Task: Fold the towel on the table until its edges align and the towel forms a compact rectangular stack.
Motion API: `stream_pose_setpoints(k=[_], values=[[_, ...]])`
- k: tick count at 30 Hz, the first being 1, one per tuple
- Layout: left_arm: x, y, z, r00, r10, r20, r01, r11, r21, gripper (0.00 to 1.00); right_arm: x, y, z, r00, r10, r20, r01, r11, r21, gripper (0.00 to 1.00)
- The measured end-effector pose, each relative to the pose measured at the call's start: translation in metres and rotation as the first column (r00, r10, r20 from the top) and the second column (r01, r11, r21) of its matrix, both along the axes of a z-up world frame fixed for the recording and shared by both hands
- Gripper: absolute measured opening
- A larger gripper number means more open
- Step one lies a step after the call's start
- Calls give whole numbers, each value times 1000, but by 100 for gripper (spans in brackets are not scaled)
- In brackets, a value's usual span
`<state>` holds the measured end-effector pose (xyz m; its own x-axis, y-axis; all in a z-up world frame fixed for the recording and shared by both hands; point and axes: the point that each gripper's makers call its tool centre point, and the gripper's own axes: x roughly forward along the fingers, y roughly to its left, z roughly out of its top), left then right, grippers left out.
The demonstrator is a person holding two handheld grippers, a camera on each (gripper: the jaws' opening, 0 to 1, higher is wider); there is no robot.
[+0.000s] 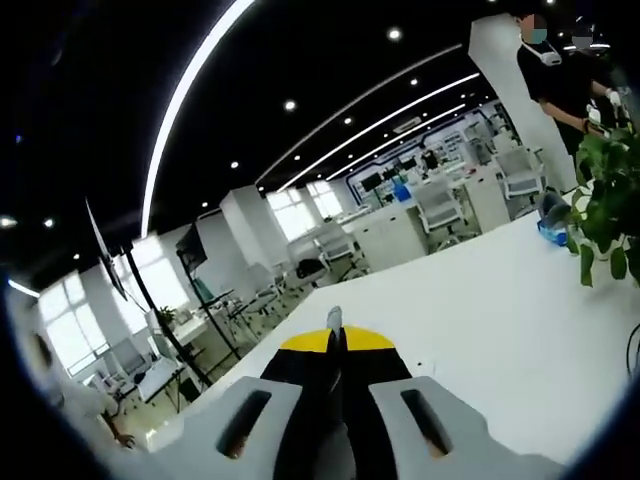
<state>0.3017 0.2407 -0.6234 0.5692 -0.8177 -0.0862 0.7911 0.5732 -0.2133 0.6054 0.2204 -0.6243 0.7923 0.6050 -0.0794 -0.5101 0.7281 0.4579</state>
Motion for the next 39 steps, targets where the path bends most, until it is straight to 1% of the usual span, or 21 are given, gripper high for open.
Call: stream_pose_setpoints(k=[2, 4, 7, 9, 11, 15, 17, 18, 21, 24, 26, 27, 30, 33, 36, 39], values=[[0, 12, 1, 1000, 25, 2, -25, 1000, -1, 5, -1, 14, 3, 1000, 18, 1, -18, 1000, 4, 0], [1, 30, 3, 998, 61, 17, -61, 998, 9, 5, 0, 26, 8, 999, 35, 7, -35, 999, 5, 0], [1, 48, 7, 994, 101, 31, -102, 995, 11, 5, -1, 43, 15, 998, 56, 21, -57, 998, 10, 0], [0, 62, 9, 991, 132, 36, -133, 991, 11, 5, -2, 55, 19, 997, 72, 23, -73, 997, 26, 0], [-1, 73, 11, 987, 158, 38, -158, 987, 8, 5, -4, 68, 23, 996, 85, 28, -86, 996, 30, 0], [-2, 104, 12, 975, 221, 38, -221, 975, 4, 5, -8, 94, 29, 993, 114, 40, -115, 993, 33, 0], [-2, 121, 11, 966, 255, 42, -256, 967, 7, 5, -11, 108, 31, 990, 133, 52, -134, 991, 13, 0], [-3, 131, 11, 960, 276, 37, -276, 961, 4, 5, -13, 114, 32, 989, 139, 53, -140, 990, 13, 0], [-5, 154, 10, 947, 320, 34, -320, 947, 4, 5, -16, 132, 33, 985, 161, 54, -162, 987, 15, 0], [-6, 173, 8, 933, 357, 37, -358, 934, 11, 5, -17, 146, 33, 983, 178, 54, -179, 984, 11, 0], [-7, 182, 7, 925, 377, 35, -378, 926, 14, 5, -18, 157, 29, 979, 198, 53, -197, 980, -13, 0], [-7, 189, 5, 919, 393, 34, -394, 919, 16, 5, -19, 163, 26, 977, 206, 46, -205, 978, -22, 0], [-7, 202, -1, 904, 426, 27, -427, 903, 35, 5, -22, 175, 22, 973, 226, 37, -225, 974, -33, 0], [-9, 213, -8, 893, 450, 15, -450, 892, 39, 5, -23, 184, 20, 971, 236, 33, -235, 971, -33, 0], [-10, 222, -16, 873, 487, 15, -487, 872, 40, 5, -21, 198, 16, 966, 257, 31, -255, 966, -43, 0], [-11, 229, -28, 857, 515, -14, -515, 857, 38, 5, -20, 210, 6, 961, 275, 13, -274, 960, -58, 0]])
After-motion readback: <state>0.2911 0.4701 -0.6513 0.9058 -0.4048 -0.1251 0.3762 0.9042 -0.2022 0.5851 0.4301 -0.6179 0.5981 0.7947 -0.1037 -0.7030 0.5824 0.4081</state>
